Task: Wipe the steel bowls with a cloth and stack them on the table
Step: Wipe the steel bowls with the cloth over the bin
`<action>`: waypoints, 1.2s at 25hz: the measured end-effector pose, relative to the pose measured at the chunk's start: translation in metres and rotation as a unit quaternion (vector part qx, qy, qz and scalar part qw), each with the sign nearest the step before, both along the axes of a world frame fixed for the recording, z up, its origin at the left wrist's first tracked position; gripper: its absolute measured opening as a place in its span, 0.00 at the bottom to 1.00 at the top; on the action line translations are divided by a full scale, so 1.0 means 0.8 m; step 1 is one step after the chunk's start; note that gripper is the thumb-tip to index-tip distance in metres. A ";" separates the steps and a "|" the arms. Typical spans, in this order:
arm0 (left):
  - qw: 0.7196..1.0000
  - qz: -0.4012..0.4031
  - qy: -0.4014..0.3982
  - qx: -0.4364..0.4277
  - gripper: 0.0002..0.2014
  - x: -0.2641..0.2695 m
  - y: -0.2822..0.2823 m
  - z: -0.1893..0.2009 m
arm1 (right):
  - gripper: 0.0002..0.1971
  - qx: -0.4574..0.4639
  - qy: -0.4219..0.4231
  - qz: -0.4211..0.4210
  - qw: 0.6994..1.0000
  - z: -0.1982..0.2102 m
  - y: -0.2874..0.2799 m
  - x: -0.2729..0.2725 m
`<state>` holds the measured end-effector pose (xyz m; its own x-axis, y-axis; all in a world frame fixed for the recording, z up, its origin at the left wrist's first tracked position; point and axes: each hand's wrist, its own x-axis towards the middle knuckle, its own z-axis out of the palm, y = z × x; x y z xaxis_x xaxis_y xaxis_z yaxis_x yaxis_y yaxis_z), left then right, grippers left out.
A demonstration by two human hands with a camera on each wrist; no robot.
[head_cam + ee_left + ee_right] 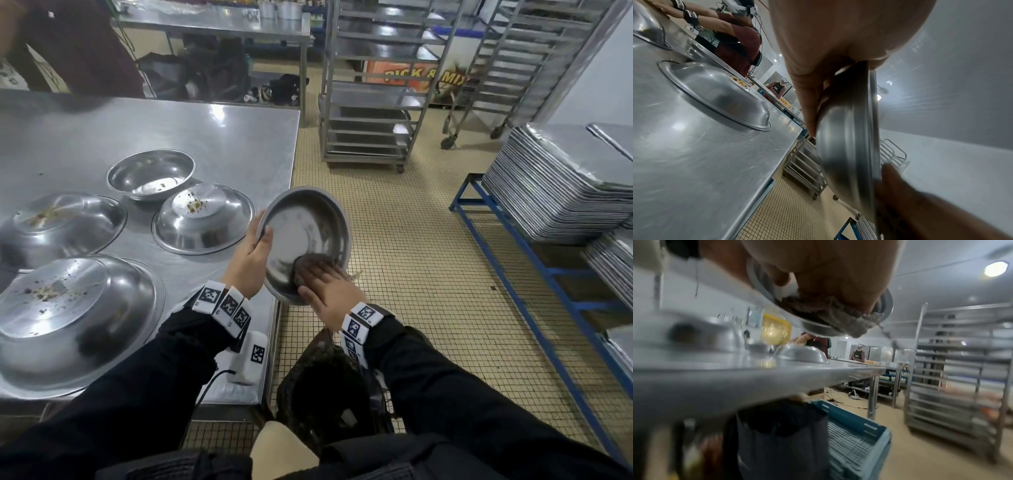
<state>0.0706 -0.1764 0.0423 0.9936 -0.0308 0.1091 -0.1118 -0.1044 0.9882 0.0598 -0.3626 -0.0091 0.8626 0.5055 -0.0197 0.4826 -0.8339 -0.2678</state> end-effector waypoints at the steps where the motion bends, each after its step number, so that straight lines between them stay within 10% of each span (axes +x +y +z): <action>1: 1.000 0.010 -0.008 0.011 0.14 -0.002 -0.004 0.005 | 0.36 0.045 0.026 0.010 0.999 0.002 0.009 -0.002; 4: 0.999 0.016 -0.027 0.041 0.17 -0.001 -0.008 0.016 | 0.27 0.122 0.061 0.019 0.991 0.005 0.025 -0.017; 10: 0.999 0.015 0.039 0.028 0.21 0.004 -0.003 -0.001 | 0.32 -0.097 -0.041 -0.122 0.987 0.004 -0.028 0.023; 15: 0.990 0.006 0.141 -0.002 0.19 0.003 -0.003 -0.007 | 0.32 0.116 -0.044 -0.169 0.978 0.034 -0.042 0.051; 21: 0.982 -0.071 0.174 -0.015 0.24 0.001 0.015 -0.011 | 0.10 0.287 -0.036 -0.217 0.932 0.040 -0.056 0.054; 24: 0.989 -0.045 0.127 -0.058 0.17 -0.005 0.014 -0.007 | 0.07 0.363 -0.020 -0.307 0.879 0.031 -0.049 0.050; 30: 0.994 -0.033 0.079 -0.062 0.35 -0.023 0.000 -0.023 | 0.07 0.472 -0.015 -0.407 0.782 0.033 -0.012 0.036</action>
<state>0.0521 -0.1762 0.0241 0.9948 -0.0926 -0.0413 0.0435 0.0221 0.9988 0.0884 -0.3725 0.0172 0.8990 -0.4344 0.0563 -0.0878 -0.3045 -0.9485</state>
